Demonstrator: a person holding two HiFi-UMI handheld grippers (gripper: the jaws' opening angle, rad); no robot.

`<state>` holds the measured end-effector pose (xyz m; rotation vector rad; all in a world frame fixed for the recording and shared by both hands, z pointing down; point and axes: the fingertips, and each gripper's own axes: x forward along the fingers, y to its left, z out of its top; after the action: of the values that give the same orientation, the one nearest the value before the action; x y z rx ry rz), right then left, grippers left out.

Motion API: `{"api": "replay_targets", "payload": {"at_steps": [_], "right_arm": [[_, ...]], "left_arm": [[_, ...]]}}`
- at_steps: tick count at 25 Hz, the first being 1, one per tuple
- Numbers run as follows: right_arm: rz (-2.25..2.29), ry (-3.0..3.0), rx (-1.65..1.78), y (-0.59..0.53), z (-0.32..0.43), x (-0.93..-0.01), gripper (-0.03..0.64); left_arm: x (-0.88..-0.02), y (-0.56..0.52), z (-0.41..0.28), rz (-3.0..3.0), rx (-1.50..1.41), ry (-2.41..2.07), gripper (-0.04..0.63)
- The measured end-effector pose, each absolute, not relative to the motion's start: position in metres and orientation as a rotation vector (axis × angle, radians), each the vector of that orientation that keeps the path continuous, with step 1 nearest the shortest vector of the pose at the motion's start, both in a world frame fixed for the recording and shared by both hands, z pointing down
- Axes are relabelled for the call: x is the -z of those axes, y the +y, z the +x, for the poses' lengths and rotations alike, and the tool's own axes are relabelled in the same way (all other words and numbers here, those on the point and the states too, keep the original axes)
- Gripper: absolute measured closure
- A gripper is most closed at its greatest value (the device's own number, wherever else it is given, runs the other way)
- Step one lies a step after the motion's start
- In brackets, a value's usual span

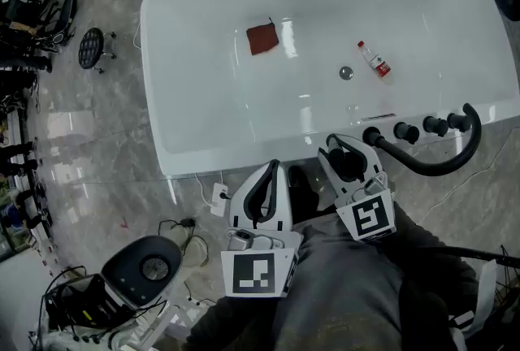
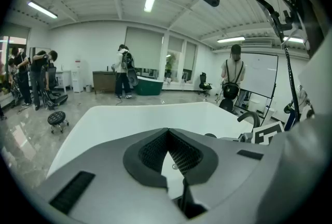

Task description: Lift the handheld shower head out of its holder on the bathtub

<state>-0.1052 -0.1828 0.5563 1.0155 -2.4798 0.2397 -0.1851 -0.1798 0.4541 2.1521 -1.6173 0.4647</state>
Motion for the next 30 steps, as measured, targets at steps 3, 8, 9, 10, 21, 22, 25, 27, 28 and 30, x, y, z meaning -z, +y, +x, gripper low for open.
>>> {"api": "replay_targets", "payload": {"at_steps": [3,8,9,10,21,22,25,27,28,30], "right_arm": [[1.027,-2.509,-0.226,-0.185,-0.106,-0.524,0.477],[1.039,-2.555,-0.199,-0.182,-0.109,-0.462,0.477],[1.044,-2.567,-0.191,-0.179,-0.109,-0.449,0.477],[1.049,-2.579,-0.185,-0.175,-0.108,-0.436,0.477],[1.054,-2.668,-0.158,-0.160,-0.085,-0.375,0.477],[1.051,-2.667,-0.155,-0.159,-0.088,-0.375,0.477],[1.029,-2.659,-0.130,-0.152,-0.100,-0.377,0.477],[1.016,-2.661,-0.120,-0.150,-0.106,-0.376,0.477],[1.013,-2.662,-0.119,-0.150,-0.108,-0.375,0.477],[1.012,-2.663,-0.123,-0.150,-0.109,-0.374,0.477]], "left_arm": [[-0.430,-0.180,-0.189,2.158,-0.447,-1.639,0.592],[-0.390,-0.172,-0.195,2.162,-0.417,-1.659,0.592],[-0.382,-0.168,-0.196,2.165,-0.408,-1.669,0.592],[-0.375,-0.163,-0.197,2.166,-0.400,-1.677,0.592],[-0.331,-0.147,-0.169,2.269,-0.291,-1.751,0.592],[-0.330,-0.147,-0.172,2.275,-0.274,-1.759,0.592],[-0.325,-0.140,-0.185,2.281,-0.237,-1.783,0.592],[-0.322,-0.137,-0.191,2.283,-0.237,-1.788,0.592],[-0.321,-0.137,-0.191,2.284,-0.239,-1.785,0.592],[-0.320,-0.136,-0.191,2.287,-0.242,-1.776,0.592]]}}
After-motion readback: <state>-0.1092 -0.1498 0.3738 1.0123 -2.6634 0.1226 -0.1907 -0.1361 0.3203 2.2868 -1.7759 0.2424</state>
